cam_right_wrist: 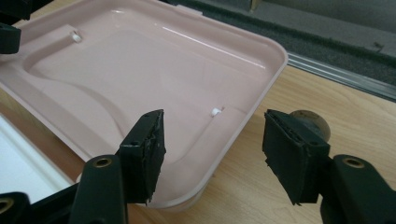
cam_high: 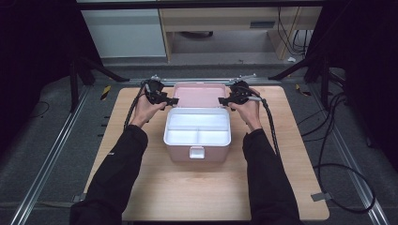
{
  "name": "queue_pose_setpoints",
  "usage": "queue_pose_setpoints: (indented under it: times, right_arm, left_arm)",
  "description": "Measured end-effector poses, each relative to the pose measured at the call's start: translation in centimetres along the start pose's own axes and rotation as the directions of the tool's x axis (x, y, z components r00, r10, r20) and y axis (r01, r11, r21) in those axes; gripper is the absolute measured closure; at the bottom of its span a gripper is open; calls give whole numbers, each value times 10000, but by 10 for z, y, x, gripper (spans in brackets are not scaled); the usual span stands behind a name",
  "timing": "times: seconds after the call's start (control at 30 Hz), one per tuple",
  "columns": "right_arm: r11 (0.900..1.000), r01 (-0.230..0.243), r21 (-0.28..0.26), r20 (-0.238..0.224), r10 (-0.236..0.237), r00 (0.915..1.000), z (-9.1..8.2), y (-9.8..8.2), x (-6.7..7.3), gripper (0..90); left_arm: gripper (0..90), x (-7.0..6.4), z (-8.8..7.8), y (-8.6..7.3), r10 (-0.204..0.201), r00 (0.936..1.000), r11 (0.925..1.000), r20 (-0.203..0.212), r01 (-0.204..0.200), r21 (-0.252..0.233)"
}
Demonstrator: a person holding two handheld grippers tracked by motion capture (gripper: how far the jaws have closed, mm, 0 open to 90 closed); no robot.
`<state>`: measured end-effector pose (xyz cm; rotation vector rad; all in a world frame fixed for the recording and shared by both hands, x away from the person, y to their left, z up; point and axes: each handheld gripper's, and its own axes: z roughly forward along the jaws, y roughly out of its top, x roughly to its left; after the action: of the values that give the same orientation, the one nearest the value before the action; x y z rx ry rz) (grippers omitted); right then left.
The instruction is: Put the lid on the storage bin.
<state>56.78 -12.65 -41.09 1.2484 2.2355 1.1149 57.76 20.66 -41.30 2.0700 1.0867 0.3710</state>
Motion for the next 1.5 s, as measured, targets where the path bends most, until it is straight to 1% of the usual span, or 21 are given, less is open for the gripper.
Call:
queue_pose_setpoints:
  times: [0.07,0.23,0.33,0.4,0.43,0.57,0.63,0.77,0.9,0.93,1.03,1.07,1.13,1.3,1.4,1.5]
  right_arm:
    - [10000,-55,77,-13,55,10000,4,-1,0,393]
    - [9996,-194,199,-113,196,9997,14,-5,-1,393]
    - [9992,-290,277,-222,296,9993,18,-6,0,393]
    - [9991,-319,295,-187,325,9993,21,-7,0,400]
    - [9990,-327,315,-242,334,9991,21,-7,-1,404]
    - [9985,-459,297,-406,471,9981,23,-8,-2,400]
    - [9986,-442,288,-384,453,9982,23,-8,-2,400]
    - [9988,-417,253,-307,425,9986,21,-7,-1,406]
    - [9995,-236,199,-100,238,9997,18,-5,0,414]
    - [9995,-248,173,-95,249,9996,17,-4,0,420]
    - [9995,-321,-48,-51,320,9995,12,-1,0,424]
    - [9994,-331,-99,-23,331,9995,11,0,1,423]
    - [9993,-293,-241,45,294,9996,8,2,2,423]
    - [9985,-158,-519,175,168,9997,-2,7,6,423]
    - [9979,-109,-639,183,121,9998,-8,10,8,423]
    - [9981,154,-594,319,-135,9994,-16,15,12,423]
  left_arm:
    - [336,0,4,-2,24,10000,10000,-64,-23,88]
    - [343,0,12,-3,-102,9999,9999,-39,102,33]
    - [350,-2,18,-4,-137,9997,9999,179,136,43]
    - [364,-4,21,-4,-101,9992,9999,393,103,-41]
    - [370,-5,21,-3,-6,9995,10000,320,7,-60]
    - [373,-6,20,-3,37,9997,10000,259,-36,-11]
    - [381,-6,19,-2,9,9998,10000,218,-9,-4]
    - [404,-8,17,0,86,10000,10000,31,-86,-35]
    - [430,-8,13,1,8,10000,9997,86,-5,-250]
    - [437,-8,11,2,-41,9999,9995,126,45,-316]
    - [451,-9,7,5,-32,10000,9981,78,37,-617]
    - [452,-10,5,6,-77,9999,9978,98,83,-658]
    - [460,-11,1,8,-48,10000,9969,46,52,-780]
    - [476,-15,-10,12,101,9999,9947,-71,-108,-1024]
    - [483,-18,-18,15,203,9997,9939,-132,-216,-1079]
    - [491,-24,-27,19,583,9976,9936,-369,-616,-944]
